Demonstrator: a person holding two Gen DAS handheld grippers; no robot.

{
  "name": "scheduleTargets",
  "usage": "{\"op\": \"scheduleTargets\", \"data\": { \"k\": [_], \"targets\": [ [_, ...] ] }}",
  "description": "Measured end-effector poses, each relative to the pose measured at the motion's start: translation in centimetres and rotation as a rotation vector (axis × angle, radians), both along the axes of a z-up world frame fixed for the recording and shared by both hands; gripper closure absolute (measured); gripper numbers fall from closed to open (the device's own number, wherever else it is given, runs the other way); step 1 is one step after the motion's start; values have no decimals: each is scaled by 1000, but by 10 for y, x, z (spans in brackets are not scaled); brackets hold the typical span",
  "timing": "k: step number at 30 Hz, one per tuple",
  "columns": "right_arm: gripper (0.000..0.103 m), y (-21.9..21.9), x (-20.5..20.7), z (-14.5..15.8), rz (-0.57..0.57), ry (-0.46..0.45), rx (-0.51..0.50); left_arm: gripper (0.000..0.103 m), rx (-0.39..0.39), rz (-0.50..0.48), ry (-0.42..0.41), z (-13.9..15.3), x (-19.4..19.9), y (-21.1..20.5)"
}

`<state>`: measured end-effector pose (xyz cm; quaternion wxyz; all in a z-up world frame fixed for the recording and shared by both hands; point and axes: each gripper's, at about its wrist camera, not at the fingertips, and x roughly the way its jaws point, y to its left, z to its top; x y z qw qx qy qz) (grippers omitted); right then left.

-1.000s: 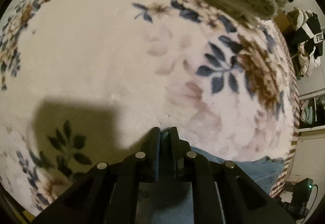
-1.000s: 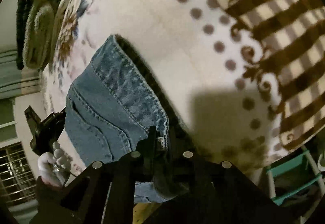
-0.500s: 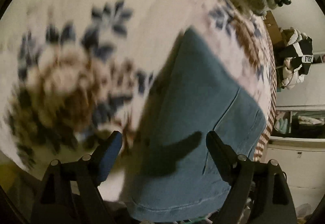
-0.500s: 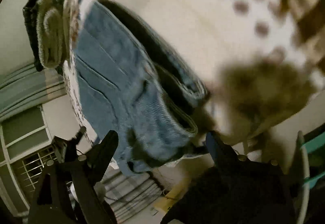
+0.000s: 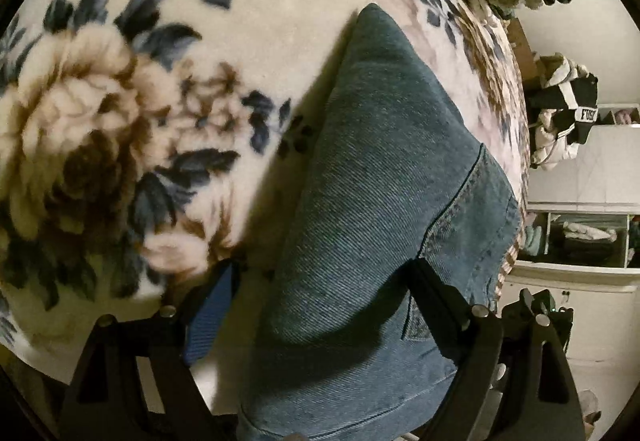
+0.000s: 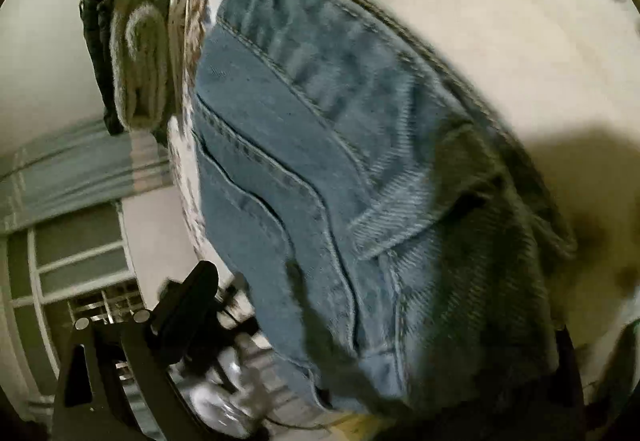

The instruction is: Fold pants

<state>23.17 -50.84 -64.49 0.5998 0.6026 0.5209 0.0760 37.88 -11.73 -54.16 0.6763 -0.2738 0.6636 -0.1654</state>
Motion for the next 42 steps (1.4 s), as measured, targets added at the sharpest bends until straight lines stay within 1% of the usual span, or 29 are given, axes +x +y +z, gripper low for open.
{"op": "scheduleTargets", "data": {
  "k": [1,2,3,4,8,9,10,11,12,13,15,17,20,24,26,27,29,30,33,35,36,37,38,41,42],
  "targets": [
    [0,1,1,1,-18,-14,17,8,-19,-3,-2,0,-2,3],
    [0,2,0,-1,-24,-21,17,5,-21,-9,-5,0,-1,0],
    [3,0,-2,-3,-21,-23,11,3,-16,-18,-7,0,0,-2],
    [8,1,-3,-5,-17,-23,4,2,-7,-26,-11,1,1,-5],
    [9,3,-7,-3,-13,-15,-23,2,34,-43,-58,6,0,-16],
    [15,5,-6,-2,-9,-9,-39,7,28,-44,-72,7,-1,-17],
    [23,4,-3,0,-2,7,-70,22,14,-45,-96,10,-2,-18],
    [48,1,-5,-1,7,21,-102,52,13,-52,-105,12,-3,-18],
    [62,0,-7,0,17,44,-140,59,24,-58,-109,16,-4,-19],
    [64,-1,-10,1,12,37,-142,64,16,-59,-120,20,-5,-18],
    [68,1,-15,7,1,25,-153,79,25,-67,-155,33,-9,-18],
    [70,4,-13,15,-4,17,-178,83,25,-71,-175,45,-10,-17],
    [73,9,-11,34,-17,6,-190,84,43,-83,-206,75,-10,-18],
    [75,13,-10,71,-9,-18,-196,85,61,-101,-222,121,-5,-20],
    [75,14,-8,92,-2,-27,-188,85,72,-105,-229,147,-3,-22],
    [75,14,-7,104,5,-30,-187,85,74,-111,-233,165,-1,-23],
    [75,15,-3,132,19,-42,-185,85,83,-118,-246,190,1,-22],
    [75,16,-2,145,25,-51,-186,85,84,-121,-259,210,5,-22],
    [75,15,11,190,37,-87,-191,85,81,-116,-288,250,16,-24],
    [75,14,25,226,43,-118,-202,85,73,-105,-317,281,32,-24],
    [75,14,30,242,43,-131,-207,85,69,-101,-330,292,40,-24],
    [75,14,41,259,43,-147,-213,85,59,-94,-354,310,54,-26],
    [75,13,52,274,43,-164,-219,85,51,-90,-372,322,66,-27],
    [75,7,94,321,35,-223,-246,85,29,-81,-427,351,110,-27],
    [75,6,111,335,31,-243,-257,85,20,-76,-443,361,131,-28]
  ]
}}
